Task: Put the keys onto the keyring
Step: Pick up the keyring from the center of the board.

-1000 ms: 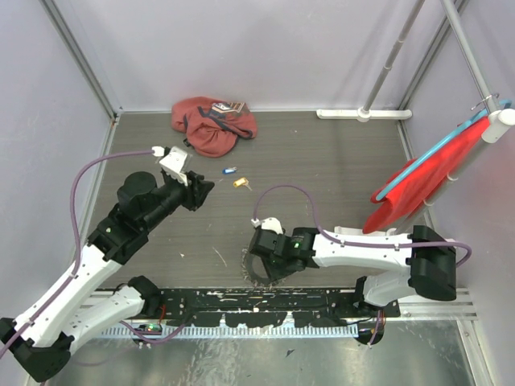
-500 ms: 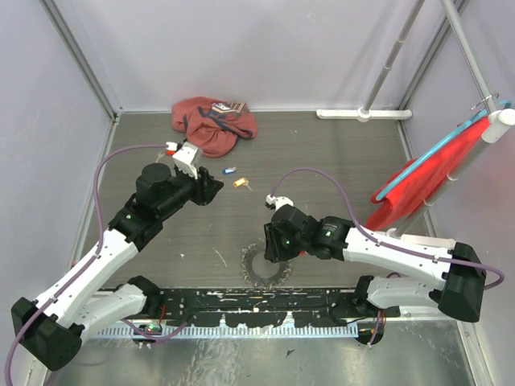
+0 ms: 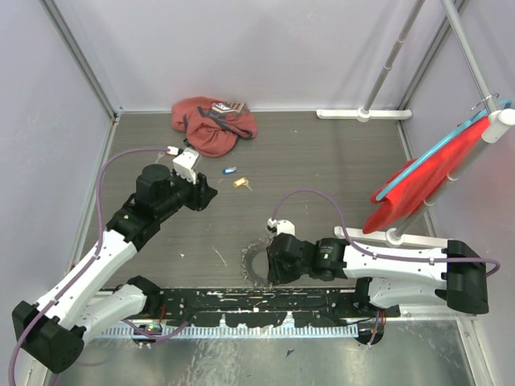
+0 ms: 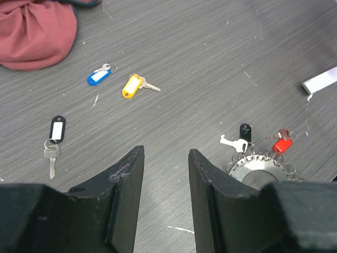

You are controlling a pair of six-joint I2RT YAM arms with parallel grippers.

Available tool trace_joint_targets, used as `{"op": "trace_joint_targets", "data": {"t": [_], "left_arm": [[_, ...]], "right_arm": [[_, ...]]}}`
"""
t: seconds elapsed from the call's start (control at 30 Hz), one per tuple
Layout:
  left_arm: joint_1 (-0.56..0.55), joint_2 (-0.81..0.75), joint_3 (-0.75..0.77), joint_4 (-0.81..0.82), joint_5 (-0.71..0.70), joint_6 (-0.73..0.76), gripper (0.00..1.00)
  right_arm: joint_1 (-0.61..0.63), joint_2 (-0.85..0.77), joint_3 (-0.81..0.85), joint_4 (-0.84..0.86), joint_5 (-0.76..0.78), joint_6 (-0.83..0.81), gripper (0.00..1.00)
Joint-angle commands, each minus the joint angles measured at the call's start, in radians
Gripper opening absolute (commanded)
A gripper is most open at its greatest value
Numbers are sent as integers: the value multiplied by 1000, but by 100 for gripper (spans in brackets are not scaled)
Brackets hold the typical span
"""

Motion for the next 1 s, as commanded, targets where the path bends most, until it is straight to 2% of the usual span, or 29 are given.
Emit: {"op": "trace_joint_targets", "data": {"t": [0.0,0.37,0.5,0.6,0.67,0.8,0.9,0.97], "left_arm": [[4,-6,70,-128,7,87,46],[7,3,54,-163,-56,165,49],[19,-4,48,-162,-62,173,50],[25,-19,45,-156,-63,173,51],[32,-28,41,-152,-58,170,51],[44,-39,36,-146,-42,164,52],[56,-44,37,-141,-39,162,52],[65,-45,36,-140,-32,159,53]], "right_arm": [[60,0,-30,91,66,113,33],[85,142,86,109,141,-14,36],[85,161,114,129,179,-180,43],[83,114,82,218,225,-352,49],[68,69,46,289,262,-444,49],[-4,-17,-51,478,126,-664,52],[-39,-65,-98,540,-117,-887,53],[-51,-77,-104,523,-249,-1005,53]]}}
